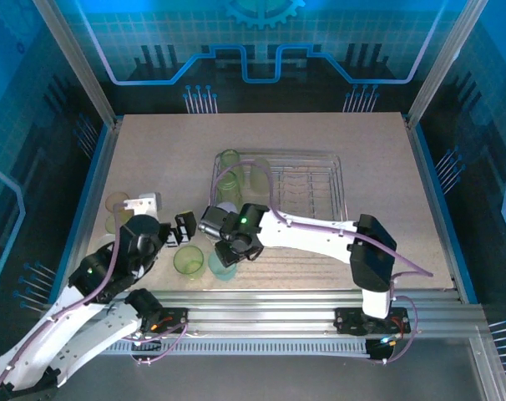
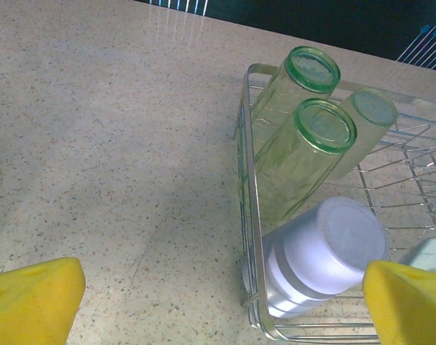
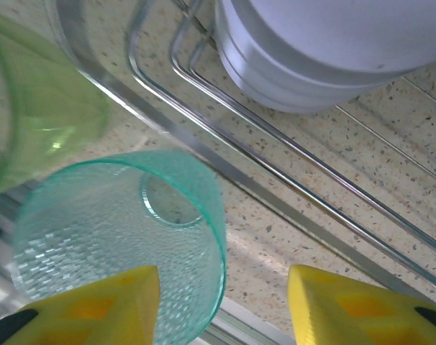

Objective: Load the cups into the dish rack

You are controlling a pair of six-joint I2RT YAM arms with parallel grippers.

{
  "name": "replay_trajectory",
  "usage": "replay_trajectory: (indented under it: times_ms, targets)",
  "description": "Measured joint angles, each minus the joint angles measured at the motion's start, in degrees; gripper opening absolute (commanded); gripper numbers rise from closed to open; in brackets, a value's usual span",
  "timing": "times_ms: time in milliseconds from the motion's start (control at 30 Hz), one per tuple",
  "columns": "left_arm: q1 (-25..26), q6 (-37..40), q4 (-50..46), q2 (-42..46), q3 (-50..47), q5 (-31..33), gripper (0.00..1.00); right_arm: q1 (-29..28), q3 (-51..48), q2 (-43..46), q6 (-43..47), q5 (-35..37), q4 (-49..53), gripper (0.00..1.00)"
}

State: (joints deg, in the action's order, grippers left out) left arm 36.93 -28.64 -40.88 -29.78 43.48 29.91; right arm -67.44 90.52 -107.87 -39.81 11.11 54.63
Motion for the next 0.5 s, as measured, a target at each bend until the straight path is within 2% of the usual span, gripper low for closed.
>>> replay_trajectory:
  times_ms: [267, 500]
  targets:
    - [0.00, 0.72, 1.14, 2.93, -2.51, -2.71, 0.99, -0.52, 3.37, -3.26, 0.44, 2.27, 2.14, 0.44]
    - [-0.33, 1.73, 1.73, 3.28, -3.48, -2.67, 0.99, -0.52, 4.74, -4.52, 0.92, 3.52, 3.72, 0.39]
